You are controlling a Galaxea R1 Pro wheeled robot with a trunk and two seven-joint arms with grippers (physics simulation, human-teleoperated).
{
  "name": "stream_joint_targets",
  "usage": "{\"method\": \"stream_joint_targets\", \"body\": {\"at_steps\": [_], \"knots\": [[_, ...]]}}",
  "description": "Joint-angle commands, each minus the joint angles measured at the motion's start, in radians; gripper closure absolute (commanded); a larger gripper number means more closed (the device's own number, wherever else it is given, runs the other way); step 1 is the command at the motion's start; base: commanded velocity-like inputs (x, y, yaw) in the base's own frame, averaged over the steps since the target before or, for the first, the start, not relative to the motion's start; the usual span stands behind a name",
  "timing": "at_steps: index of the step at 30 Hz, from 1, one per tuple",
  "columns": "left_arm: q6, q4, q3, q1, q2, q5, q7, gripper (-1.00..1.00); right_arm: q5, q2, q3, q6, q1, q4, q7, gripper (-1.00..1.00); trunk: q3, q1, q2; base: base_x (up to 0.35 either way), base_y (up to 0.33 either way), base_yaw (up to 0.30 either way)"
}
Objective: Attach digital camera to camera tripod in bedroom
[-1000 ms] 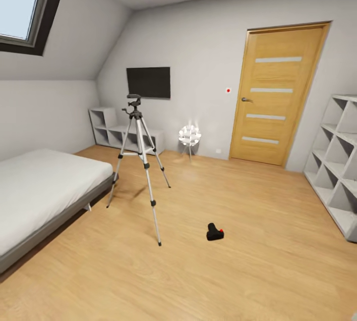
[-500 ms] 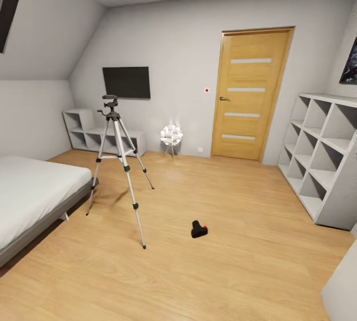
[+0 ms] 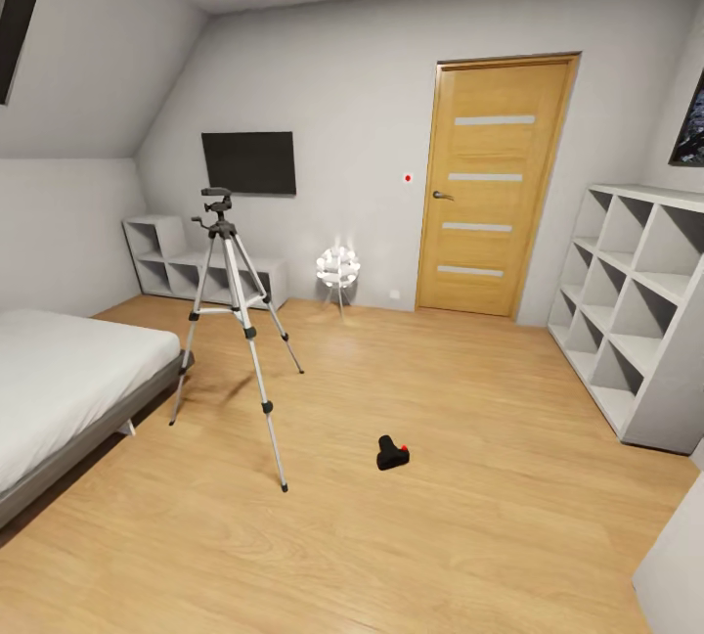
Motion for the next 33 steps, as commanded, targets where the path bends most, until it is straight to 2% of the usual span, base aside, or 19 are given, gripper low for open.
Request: {"method": "stream_joint_targets", "body": {"at_steps": [1,7,22,23,33], "knots": [[-0.002,0.000,0.005,0.000,-0.001,0.007,0.001,-1.00,0.001,0.000,0.000,-0.003,-0.001,0.001,0.000,-1.00,-0.001,0.000,0.000,0.000,0.000,0.000],[-0.002,0.001,0.005,0.000,-0.001,0.025,0.001,-1.00,0.001,-0.001,0.000,-0.003,-0.001,0.001,-0.001,-1.00,-0.001,0.000,0.000,0.000,0.000,0.000],[-0.003,0.002,0.004,0.000,-0.003,0.027,0.001,-1.00,0.001,-0.001,0.000,-0.001,-0.001,0.001,-0.001,-1.00,-0.001,0.000,0.000,0.000,0.000,0.000],[-0.004,0.002,-0.008,0.000,-0.004,0.017,0.001,-1.00,0.001,0.000,0.000,-0.005,-0.001,0.001,-0.001,-1.00,-0.001,0.000,0.000,0.282,0.000,0.000],[-0.004,0.003,-0.011,0.000,-0.004,0.014,0.001,-1.00,0.004,-0.001,0.002,-0.006,-0.001,0.001,-0.001,-1.00,-0.001,0.000,0.000,0.310,0.000,0.000]]}}
